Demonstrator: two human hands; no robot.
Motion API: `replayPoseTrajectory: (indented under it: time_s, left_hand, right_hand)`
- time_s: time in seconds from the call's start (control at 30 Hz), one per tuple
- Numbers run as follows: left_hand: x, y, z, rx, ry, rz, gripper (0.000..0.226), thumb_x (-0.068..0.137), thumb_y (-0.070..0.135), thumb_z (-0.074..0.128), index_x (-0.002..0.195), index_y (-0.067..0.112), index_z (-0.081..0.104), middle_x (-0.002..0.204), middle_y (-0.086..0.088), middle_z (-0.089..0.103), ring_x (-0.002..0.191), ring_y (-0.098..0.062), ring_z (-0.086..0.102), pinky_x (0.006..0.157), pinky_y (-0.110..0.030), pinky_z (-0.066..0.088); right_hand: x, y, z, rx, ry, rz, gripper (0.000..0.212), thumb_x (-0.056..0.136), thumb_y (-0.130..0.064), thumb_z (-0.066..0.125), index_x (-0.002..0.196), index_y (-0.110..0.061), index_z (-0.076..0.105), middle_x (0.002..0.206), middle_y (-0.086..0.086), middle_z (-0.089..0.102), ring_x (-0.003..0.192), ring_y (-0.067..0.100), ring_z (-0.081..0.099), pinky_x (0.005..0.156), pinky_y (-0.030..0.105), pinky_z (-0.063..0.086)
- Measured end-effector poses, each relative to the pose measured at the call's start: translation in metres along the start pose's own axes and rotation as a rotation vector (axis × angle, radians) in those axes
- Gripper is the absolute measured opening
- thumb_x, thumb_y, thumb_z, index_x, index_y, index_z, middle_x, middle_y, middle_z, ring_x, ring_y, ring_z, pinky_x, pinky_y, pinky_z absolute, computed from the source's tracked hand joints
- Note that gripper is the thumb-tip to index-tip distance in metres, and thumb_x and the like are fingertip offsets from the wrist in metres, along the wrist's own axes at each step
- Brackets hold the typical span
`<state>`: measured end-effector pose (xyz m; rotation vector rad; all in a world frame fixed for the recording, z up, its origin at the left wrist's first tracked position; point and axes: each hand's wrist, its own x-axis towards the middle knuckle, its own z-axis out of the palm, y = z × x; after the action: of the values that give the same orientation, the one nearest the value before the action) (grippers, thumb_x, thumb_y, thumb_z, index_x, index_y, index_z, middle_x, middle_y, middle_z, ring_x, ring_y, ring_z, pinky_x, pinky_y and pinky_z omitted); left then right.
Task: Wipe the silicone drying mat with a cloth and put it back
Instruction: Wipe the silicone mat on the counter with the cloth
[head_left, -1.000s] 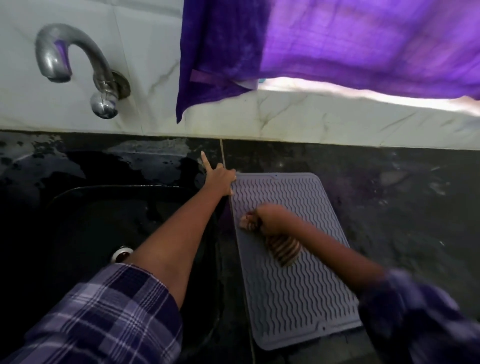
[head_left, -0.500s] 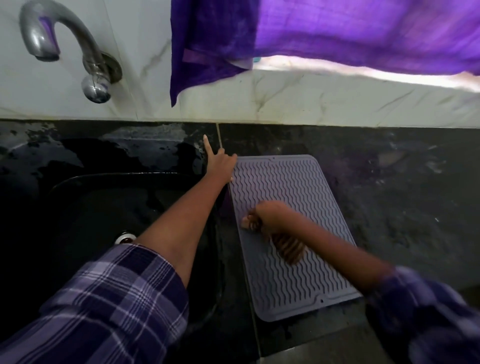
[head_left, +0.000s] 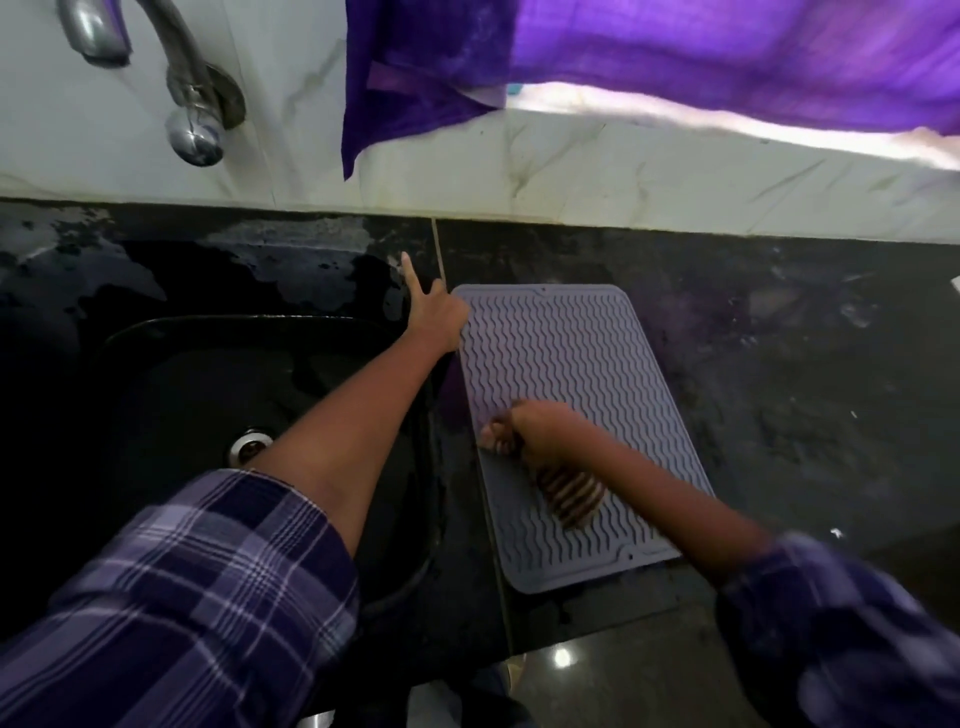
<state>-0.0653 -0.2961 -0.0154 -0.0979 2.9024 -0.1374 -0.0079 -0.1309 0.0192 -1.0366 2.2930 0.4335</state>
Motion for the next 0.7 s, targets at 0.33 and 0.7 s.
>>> replayPoseTrajectory:
  time_s: [0.33,0.7]
  left_hand:
    - [-0.013,0.016,0.009,-0.055,-0.019,-0.025,0.02,0.086,0.036,0.064,0.097,0.021,0.07,0.108,-0.002,0.063,0.12,-0.024,0.046,0.105,-0.075,-0.006]
    - [-0.062,0.043,0.005,-0.1,0.036,-0.057,0.005,0.083,0.025,0.069,0.082,0.02,0.068,0.078,0.0,0.056,0.11,-0.023,0.054,0.109,-0.071,-0.004]
  right_hand:
    - [0.04,-0.001,0.007,-0.11,0.34,0.153,0.045,0.095,-0.017,0.048,0.138,-0.009,0.038,0.141,0.016,0.04,0.121,0.03,0.05,0.096,0.039,0.046]
    - [0.011,0.023,-0.013,-0.104,0.259,0.257,0.034,0.093,-0.022,0.053,0.125,-0.013,0.056,0.128,0.012,0.052,0.115,0.026,0.055,0.096,0.036,0.045]
